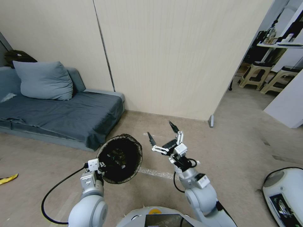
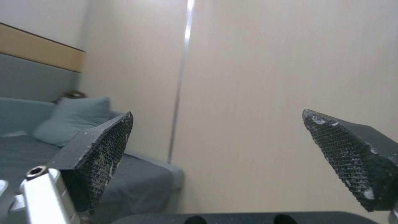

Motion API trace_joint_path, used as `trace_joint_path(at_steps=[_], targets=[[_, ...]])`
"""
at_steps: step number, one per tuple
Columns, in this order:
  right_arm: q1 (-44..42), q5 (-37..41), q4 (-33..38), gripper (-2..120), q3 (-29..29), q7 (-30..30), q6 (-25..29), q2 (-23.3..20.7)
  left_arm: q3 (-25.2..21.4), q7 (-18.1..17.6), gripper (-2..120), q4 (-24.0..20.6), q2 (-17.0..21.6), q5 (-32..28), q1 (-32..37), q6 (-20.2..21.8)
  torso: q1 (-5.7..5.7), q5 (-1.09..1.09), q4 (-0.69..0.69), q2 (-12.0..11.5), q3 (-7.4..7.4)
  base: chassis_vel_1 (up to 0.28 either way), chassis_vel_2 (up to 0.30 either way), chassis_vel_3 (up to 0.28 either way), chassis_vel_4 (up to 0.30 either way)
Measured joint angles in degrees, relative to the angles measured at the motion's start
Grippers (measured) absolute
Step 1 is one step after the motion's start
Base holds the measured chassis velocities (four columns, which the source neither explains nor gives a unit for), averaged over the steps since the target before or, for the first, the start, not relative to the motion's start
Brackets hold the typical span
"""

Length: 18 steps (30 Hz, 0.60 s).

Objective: Pick up the trash bin, then pick up the garbage from the floor and place it into the trash bin.

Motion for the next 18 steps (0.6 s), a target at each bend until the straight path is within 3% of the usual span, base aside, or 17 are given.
trace_joint_path(at_steps=[9, 18], targets=[[-6.8, -1.1, -5.1, 100, 3.3, 4.5, 5.3, 4.7, -0.6, 0.4, 0, 0.3, -0.2, 0.4, 0.1, -1.7, 0.00, 0.00, 0.00, 0.0, 0.00, 0.000, 0.000, 0.000, 0.000], [-5.4, -0.2, -8.1, 100, 3.6, 5.6, 4.5, 5.8, -0.6, 0.4, 0, 0.3, -0.5, 0.9, 0.4, -2.1, 0.00, 0.00, 0.00, 0.0, 0.00, 0.000, 0.000, 0.000, 0.000]])
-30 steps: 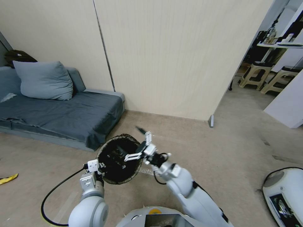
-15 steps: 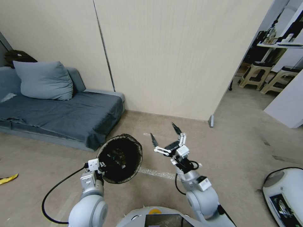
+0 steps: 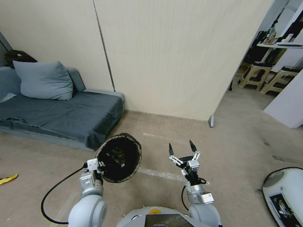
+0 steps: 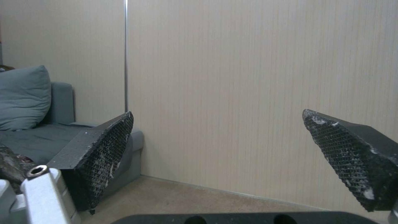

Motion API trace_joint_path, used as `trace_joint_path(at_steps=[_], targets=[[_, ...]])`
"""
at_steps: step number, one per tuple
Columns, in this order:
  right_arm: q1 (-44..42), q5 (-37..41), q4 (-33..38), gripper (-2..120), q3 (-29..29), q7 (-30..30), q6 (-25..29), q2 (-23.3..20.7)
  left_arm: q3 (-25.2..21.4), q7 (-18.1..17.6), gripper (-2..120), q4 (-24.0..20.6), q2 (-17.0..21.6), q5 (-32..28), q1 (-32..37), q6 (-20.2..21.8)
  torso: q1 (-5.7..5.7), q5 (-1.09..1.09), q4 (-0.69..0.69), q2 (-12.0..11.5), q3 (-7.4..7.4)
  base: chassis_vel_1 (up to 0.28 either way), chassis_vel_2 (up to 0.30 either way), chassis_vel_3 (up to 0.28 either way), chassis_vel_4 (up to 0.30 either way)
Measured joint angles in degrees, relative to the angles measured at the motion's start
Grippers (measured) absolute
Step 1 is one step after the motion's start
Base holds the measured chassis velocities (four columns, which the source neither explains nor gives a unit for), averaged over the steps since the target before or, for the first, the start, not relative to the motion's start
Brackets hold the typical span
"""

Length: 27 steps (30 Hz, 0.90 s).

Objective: Pick up the trash bin, then pick up the garbage from the floor and place it into the trash bin.

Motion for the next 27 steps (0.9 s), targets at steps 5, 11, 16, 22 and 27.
trace_joint_path(at_steps=[5, 11, 16, 22, 27], targets=[[0.3, 0.6, -0.6, 100, -0.2, 0.9, -0.8, 0.0, 0.0, 0.0, 0, 0.0, -0.1, 0.0, 0.1, 0.0, 0.00, 0.00, -0.01, 0.0, 0.00, 0.000, 0.000, 0.000, 0.000], [0.3, 1.3, -0.6, 100, -0.3, 1.4, -1.1, 0.2, 0.2, 0.0, 0, 0.0, -0.2, 0.1, 0.0, 0.0, 0.00, 0.00, -0.01, 0.0, 0.00, 0.000, 0.000, 0.000, 0.000], [0.7, 2.0, -0.3, 100, -1.0, 1.8, -2.1, 0.4, 0.2, -0.1, 0, -0.1, -0.2, 0.0, -0.1, 0.0, 0.00, 0.00, -0.01, 0.0, 0.00, 0.019, 0.020, 0.021, 0.022], [1.3, 1.7, -0.2, 100, -1.5, 1.8, -2.1, 0.6, 0.2, -0.2, 0, -0.3, -0.2, -0.1, 0.1, 0.1, 0.00, 0.00, -0.01, 0.0, 0.00, 0.073, 0.074, 0.081, 0.072], [1.5, 1.2, -0.1, 100, -1.4, 1.7, -1.6, 0.7, 0.2, -0.3, 0, -0.5, -0.2, -0.1, 0.1, 0.1, 0.00, 0.00, 0.00, 0.0, 0.00, 0.098, 0.092, 0.096, 0.083]])
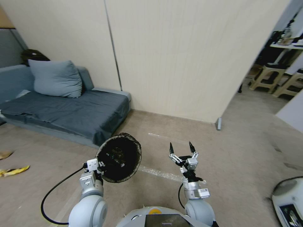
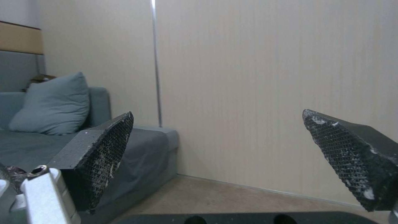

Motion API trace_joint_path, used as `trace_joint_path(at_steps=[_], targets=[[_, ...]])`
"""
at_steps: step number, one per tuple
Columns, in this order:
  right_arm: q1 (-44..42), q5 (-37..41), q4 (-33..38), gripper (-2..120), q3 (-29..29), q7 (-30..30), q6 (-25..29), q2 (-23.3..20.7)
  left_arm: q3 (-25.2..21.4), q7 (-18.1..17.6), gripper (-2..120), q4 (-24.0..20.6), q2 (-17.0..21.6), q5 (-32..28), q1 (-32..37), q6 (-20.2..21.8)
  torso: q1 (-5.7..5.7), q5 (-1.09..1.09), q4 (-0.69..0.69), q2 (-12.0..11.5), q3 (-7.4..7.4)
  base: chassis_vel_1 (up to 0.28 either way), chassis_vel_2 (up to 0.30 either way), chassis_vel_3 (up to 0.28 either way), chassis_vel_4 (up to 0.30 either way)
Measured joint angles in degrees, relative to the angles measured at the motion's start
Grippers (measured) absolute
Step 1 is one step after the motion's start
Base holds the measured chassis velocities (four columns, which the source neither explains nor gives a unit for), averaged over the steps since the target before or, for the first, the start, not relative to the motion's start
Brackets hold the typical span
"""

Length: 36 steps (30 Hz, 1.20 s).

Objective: Pick up the trash bin, then pick up the garbage from the floor and place it into the trash bin.

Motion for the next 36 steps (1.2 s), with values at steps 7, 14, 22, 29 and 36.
trace_joint_path(at_steps=[7, 14, 22, 29, 36], targets=[[0.0, -0.3, 0.0, 100, 0.3, -1.4, 0.6, 0.0, 0.0, -0.1, 0, -0.2, 0.1, 0.0, 0.1, 0.1, 0.00, 0.00, -0.01, 0.0, 0.00, 0.113, 0.107, 0.112, 0.112], [0.3, -0.3, 0.0, 100, -0.1, -1.6, 0.6, 0.0, 0.0, -0.2, 0, -0.6, 0.1, 0.0, 0.3, 0.2, 0.00, 0.00, 0.00, 0.0, 0.00, 0.143, 0.130, 0.136, 0.133], [0.5, -0.2, 0.1, 100, -0.3, -1.6, 0.6, 0.0, -0.1, -0.3, 0, -0.9, 0.0, 0.0, 0.5, 0.3, 0.00, 0.00, -0.01, 0.0, 0.00, 0.131, 0.119, 0.126, 0.122], [0.7, -0.2, 0.1, 100, 0.1, -1.8, 0.9, 0.0, -0.2, -0.3, 0, -0.9, -0.1, 0.1, 0.5, 0.3, 0.00, 0.00, -0.01, 0.0, 0.00, 0.126, 0.124, 0.128, 0.116], [1.1, -0.3, 0.1, 100, 0.0, -2.1, 0.8, 0.0, -0.3, -0.4, 0, -0.9, -0.3, 0.1, 0.6, 0.3, 0.00, 0.00, -0.01, 0.0, 0.00, 0.127, 0.122, 0.113, 0.121]])
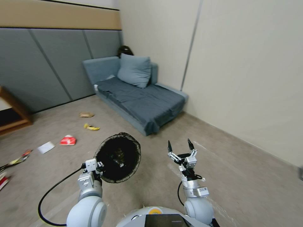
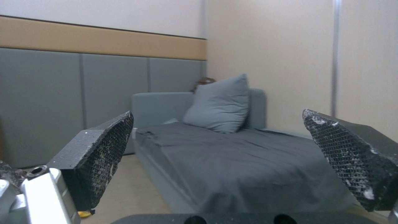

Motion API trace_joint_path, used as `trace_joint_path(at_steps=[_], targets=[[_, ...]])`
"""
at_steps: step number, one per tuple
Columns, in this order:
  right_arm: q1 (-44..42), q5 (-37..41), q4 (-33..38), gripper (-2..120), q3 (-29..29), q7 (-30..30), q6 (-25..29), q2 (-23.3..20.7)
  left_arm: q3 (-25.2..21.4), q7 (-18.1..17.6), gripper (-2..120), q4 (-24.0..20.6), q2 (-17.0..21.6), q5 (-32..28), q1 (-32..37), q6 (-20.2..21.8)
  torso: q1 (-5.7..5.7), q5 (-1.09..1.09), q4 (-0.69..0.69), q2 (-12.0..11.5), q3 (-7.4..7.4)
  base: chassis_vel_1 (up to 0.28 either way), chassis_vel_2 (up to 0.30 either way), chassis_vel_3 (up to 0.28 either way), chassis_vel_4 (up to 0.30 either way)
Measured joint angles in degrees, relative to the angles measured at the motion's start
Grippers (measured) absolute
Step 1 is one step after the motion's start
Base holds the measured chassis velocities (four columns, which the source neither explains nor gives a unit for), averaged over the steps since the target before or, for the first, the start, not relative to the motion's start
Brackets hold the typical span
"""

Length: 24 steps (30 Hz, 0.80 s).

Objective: Pick up the trash bin, then pick up the garbage from the floor and place it into the trash bin.

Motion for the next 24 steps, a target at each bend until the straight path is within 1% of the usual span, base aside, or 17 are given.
trace_joint_path(at_steps=[12, 17, 24], targets=[[-0.1, 0.0, -0.3, 100, 0.0, -0.6, 0.3, 0.0, 0.1, 0.0, 0, 0.2, -0.2, 0.6, 0.0, 0.0, 0.00, 0.00, 0.01, 0.0, 0.00, 0.127, 0.127, 0.131, 0.123], [0.0, 0.0, -0.6, 100, 0.1, -1.2, 0.3, 0.0, 0.0, -0.1, 0, 0.2, -0.1, 0.7, 0.2, -0.2, 0.00, 0.00, -0.01, 0.0, 0.00, 0.122, 0.115, 0.114, 0.124], [0.2, -0.5, -1.2, 100, -0.9, -1.4, 0.3, 0.0, -0.1, -0.3, 0, 0.2, 0.0, 0.7, 0.6, -1.0, 0.00, 0.00, 0.01, 0.0, 0.00, 0.133, 0.114, 0.122, 0.121]])
